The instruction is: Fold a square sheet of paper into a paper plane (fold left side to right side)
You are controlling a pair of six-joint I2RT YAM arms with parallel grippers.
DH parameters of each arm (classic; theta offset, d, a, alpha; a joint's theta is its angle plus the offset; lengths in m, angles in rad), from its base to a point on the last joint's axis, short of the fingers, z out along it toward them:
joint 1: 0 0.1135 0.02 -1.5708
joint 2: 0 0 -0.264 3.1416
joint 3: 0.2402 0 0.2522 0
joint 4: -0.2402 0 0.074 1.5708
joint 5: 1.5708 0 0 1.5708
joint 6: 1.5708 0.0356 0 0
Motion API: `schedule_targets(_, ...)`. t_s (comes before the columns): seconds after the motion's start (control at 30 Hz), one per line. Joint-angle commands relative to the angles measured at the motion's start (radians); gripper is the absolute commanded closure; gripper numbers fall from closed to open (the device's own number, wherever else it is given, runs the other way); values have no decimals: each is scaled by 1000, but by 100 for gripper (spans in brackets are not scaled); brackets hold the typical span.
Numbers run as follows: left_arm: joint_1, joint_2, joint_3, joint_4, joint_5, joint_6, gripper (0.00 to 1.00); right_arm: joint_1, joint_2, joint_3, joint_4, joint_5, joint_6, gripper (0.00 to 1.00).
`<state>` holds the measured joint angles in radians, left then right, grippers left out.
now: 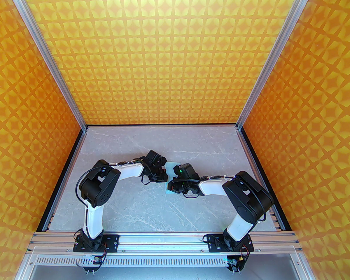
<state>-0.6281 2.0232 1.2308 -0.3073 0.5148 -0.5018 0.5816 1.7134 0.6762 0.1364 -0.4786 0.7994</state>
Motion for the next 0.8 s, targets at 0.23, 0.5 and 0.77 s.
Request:
schedule_targets(0.23,-4,-50,23,-40,-27,-30,95,3,21,2,-24,20,-22,98)
schedule_targets(0.5,-4,-82,18,-8,-1,-54,94,3,18,-6,-21,22,-20,98)
schedule_targets(0.77,-3,-12,33,14,23,-71,93,3,18,-4,-21,22,-20,98)
